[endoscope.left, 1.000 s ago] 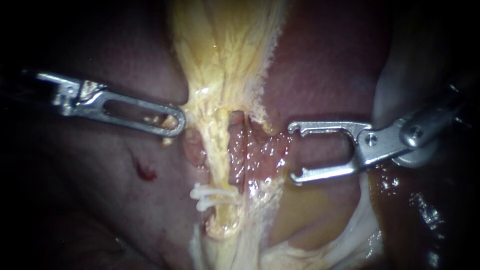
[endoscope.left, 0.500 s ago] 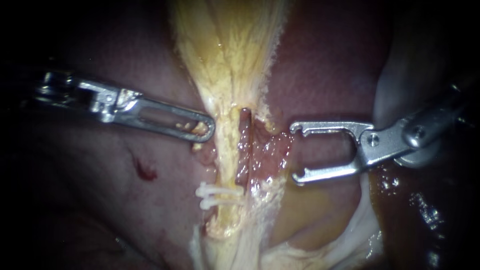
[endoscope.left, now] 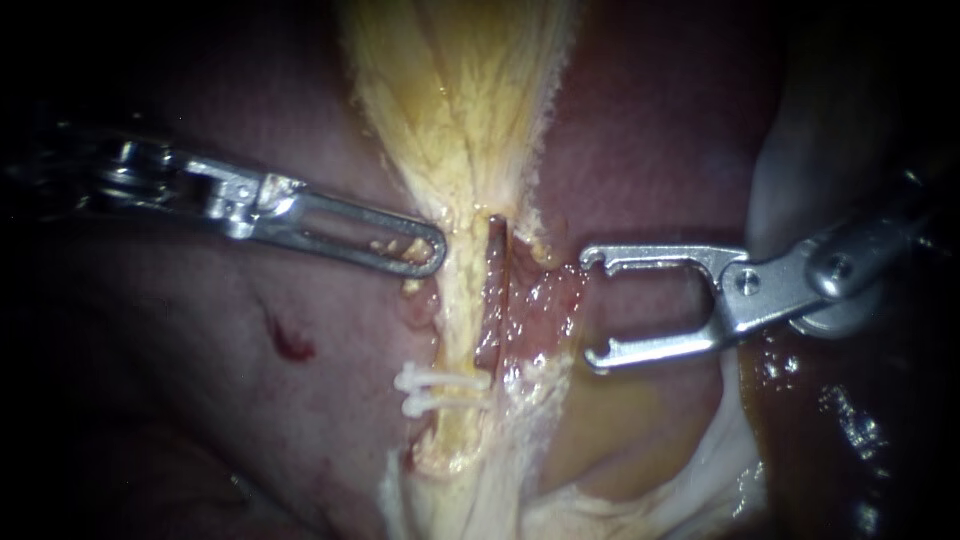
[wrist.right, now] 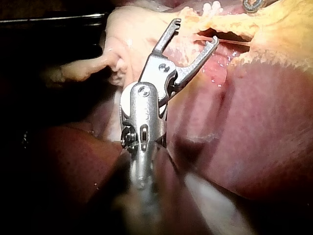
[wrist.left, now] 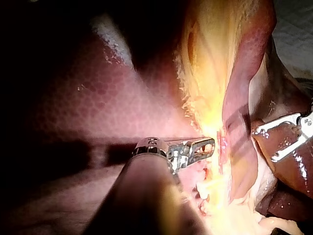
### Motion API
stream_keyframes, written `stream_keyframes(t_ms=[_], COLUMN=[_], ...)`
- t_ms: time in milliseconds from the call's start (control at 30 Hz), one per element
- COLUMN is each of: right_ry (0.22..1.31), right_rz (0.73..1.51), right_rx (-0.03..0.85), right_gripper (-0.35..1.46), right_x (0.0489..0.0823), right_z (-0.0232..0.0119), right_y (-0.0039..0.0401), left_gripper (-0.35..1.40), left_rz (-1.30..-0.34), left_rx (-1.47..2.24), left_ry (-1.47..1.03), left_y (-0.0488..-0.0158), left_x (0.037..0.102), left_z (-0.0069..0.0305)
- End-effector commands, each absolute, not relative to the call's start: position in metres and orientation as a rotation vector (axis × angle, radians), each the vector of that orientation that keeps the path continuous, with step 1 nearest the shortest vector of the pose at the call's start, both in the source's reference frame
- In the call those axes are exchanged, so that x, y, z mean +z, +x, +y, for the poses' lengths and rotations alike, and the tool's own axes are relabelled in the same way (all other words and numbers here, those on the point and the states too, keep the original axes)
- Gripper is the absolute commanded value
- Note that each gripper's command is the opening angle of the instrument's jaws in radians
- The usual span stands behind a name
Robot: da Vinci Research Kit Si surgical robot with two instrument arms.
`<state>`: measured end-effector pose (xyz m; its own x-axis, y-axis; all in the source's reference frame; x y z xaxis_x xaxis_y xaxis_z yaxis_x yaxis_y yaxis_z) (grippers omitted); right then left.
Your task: Going back second clip left tube
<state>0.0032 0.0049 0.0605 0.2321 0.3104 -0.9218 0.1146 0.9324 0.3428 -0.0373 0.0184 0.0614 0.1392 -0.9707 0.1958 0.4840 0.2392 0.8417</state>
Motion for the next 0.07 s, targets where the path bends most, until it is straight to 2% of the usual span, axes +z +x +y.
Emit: stream_keyframes(t_ms=[33, 67], right_ry=[0.375, 0.375], right_rz=[1.339, 1.339], right_rx=[0.139, 0.139], right_gripper=[0.50, 0.50], right_x=[0.0605, 0.0605], right_z=[0.0049, 0.0049], right_y=[0.0032, 0.0032], left_gripper=[-0.35, -0.35], left_rz=[-0.865, -0.865], left_rx=[-1.188, -1.188], left_ry=[0.705, 0.705], left_y=[-0.0373, -0.0373], left_x=[0.0614, 0.0614], left_z=[0.0184, 0.0184])
